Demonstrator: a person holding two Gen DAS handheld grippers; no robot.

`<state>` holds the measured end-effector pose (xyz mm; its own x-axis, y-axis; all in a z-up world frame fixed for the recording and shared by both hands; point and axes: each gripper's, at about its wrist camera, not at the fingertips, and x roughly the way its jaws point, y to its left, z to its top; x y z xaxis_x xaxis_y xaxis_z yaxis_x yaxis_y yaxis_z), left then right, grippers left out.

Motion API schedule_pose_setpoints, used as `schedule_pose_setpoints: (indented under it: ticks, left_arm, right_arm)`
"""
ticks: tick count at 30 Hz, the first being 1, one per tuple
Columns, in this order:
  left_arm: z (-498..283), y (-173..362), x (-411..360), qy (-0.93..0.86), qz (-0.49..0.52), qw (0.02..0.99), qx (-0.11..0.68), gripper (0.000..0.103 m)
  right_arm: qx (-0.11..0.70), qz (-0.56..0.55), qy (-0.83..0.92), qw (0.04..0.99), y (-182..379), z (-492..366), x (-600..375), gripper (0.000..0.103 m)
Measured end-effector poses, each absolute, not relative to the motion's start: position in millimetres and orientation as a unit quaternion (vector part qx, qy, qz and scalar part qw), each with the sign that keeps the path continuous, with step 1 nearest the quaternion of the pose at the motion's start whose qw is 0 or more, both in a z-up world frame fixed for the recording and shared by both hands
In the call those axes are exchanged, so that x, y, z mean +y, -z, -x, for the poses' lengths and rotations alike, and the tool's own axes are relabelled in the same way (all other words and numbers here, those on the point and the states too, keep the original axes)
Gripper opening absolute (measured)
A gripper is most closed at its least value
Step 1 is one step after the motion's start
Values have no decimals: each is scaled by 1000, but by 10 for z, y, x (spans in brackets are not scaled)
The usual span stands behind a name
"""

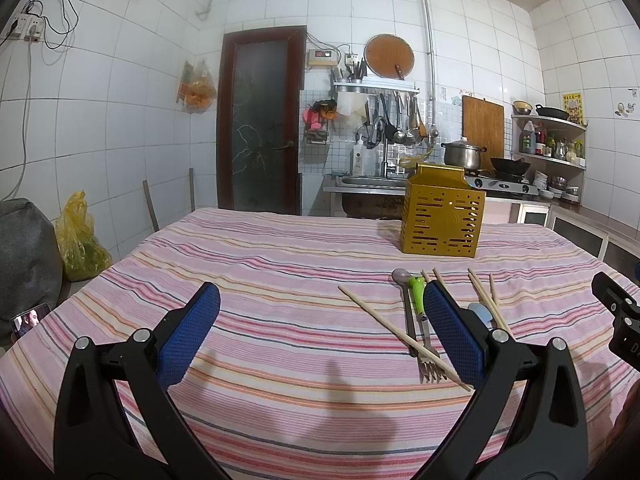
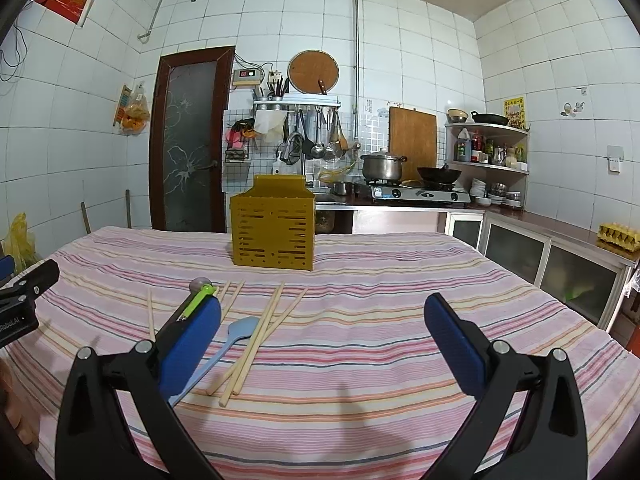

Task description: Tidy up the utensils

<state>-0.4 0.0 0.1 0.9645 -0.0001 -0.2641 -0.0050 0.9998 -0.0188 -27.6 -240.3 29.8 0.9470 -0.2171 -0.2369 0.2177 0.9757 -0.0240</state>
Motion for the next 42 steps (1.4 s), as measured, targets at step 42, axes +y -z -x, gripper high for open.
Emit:
schedule_pose_setpoints:
  ticks: [42]
  left_arm:
    - [2, 0, -3, -1, 9, 991, 133, 98]
  right_arm:
    - [119, -2, 115, 986, -298, 316, -2459, 99]
